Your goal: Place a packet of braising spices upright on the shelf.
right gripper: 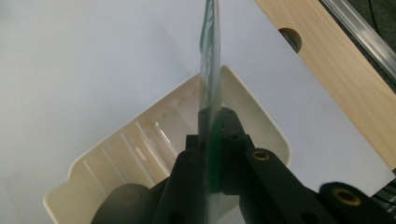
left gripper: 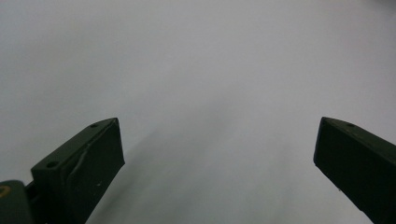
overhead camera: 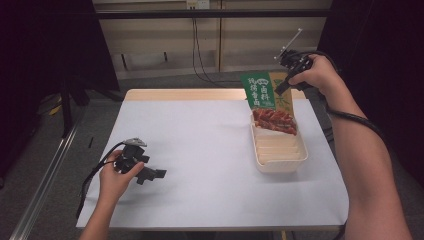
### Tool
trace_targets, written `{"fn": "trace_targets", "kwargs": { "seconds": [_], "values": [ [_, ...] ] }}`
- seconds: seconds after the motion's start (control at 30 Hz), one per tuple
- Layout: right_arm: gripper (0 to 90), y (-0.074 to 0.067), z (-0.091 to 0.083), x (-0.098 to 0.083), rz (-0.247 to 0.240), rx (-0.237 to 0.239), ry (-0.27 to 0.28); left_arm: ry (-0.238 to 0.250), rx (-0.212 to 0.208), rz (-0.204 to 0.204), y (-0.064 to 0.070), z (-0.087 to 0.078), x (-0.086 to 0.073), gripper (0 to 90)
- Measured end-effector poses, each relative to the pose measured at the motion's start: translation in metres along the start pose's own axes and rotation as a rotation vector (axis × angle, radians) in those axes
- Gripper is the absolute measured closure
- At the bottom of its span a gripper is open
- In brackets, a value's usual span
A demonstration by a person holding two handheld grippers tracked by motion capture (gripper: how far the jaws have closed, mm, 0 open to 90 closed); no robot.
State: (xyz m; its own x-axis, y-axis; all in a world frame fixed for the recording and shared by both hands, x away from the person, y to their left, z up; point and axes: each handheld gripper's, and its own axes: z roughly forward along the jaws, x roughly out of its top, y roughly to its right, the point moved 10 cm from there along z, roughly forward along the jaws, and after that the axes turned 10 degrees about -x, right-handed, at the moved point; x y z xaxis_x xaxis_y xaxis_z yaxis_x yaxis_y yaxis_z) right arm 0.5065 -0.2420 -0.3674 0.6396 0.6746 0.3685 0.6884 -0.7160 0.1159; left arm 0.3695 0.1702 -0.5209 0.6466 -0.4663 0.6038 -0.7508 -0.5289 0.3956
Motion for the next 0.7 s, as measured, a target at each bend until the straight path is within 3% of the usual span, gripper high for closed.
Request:
{"fn": "trace_targets", "kwargs": {
  "seconds": [0.47,0.57,0.7],
  "values": [
    [87.4,-0.002,-0.003,-0.031,0.077,0.015,-0.015,0.001,-0.002,0.000,0.003,0.003,0.001,1.4],
    [86.2,-0.002,-0.005,-0.033,0.070,0.008,-0.019,0.002,-0.005,0.000,0.005,0.002,0.001,1.4],
    [72.8,-0.001,-0.013,-0.031,0.103,-0.011,-0.007,-0.003,-0.005,0.010,0.005,0.000,0.001,1.4]
  ]
}}
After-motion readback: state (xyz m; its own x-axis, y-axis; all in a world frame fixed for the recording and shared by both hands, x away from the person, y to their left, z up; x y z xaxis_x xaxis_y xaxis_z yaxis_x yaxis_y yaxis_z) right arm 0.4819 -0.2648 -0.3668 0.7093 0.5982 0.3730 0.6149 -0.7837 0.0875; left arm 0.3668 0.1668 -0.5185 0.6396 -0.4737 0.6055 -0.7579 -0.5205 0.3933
